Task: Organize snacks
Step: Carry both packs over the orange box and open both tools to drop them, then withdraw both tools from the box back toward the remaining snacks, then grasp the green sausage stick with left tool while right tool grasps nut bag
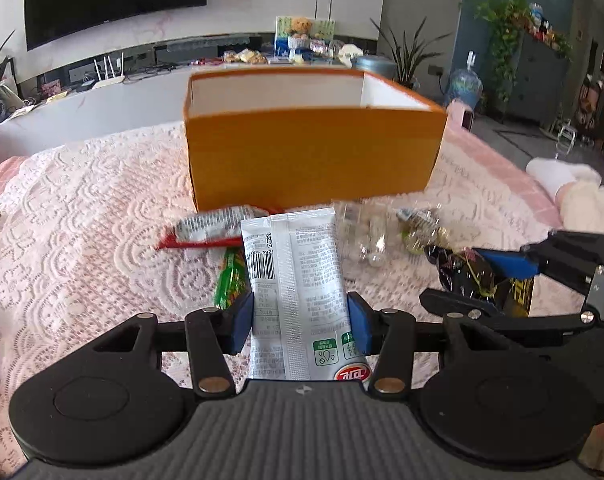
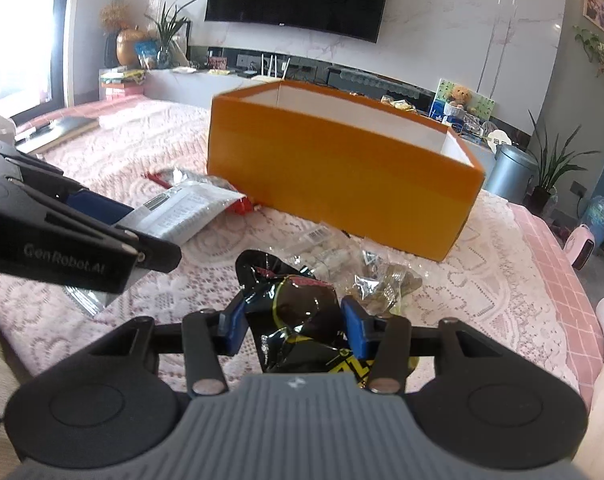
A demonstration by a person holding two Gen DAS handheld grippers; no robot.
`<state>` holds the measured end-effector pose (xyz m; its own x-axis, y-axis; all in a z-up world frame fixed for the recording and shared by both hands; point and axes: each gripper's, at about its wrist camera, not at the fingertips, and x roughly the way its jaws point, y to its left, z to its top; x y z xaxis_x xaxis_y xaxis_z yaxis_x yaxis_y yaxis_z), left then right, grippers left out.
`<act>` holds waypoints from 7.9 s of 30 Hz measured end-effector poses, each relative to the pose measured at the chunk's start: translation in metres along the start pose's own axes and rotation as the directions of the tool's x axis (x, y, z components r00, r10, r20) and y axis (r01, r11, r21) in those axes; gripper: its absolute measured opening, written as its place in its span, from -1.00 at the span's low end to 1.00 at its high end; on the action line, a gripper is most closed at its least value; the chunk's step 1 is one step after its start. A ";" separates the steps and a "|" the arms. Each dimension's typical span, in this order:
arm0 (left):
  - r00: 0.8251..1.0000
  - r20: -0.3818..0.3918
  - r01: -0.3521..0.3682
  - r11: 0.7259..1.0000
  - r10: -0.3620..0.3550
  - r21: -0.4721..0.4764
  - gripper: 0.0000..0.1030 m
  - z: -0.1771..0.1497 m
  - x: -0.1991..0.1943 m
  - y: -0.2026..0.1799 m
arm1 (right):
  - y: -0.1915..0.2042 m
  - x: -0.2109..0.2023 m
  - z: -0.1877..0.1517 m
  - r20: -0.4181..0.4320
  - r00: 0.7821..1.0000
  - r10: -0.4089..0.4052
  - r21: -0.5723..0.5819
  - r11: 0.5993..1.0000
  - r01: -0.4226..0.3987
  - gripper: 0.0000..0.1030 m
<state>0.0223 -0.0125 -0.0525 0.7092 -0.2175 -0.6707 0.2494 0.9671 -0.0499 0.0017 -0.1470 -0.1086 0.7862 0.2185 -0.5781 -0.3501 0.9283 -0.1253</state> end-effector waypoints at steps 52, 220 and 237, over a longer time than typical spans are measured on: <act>0.963 -0.267 -0.012 0.999 0.020 0.032 0.08 0.193 0.195 0.032 | -0.121 0.228 0.206 -0.326 0.942 -0.085 -0.217 0.976 0.013 -0.08; 0.998 -0.054 -0.040 0.998 0.043 0.049 -0.52 -0.011 0.033 0.004 | -0.042 0.065 0.004 -0.081 0.990 -0.112 0.315 0.940 0.132 -0.36; 0.995 0.095 -0.045 0.999 0.043 0.011 -0.52 0.018 -0.037 -0.004 | -0.027 -0.013 0.023 0.039 0.996 -0.086 0.281 0.957 0.071 -0.36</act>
<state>0.0073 -0.0111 -0.0143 0.7787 -0.1868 -0.5989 0.2245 0.9744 -0.0121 0.0125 -0.1677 -0.0797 0.8326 0.1498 -0.5332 -0.1361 0.9885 0.0652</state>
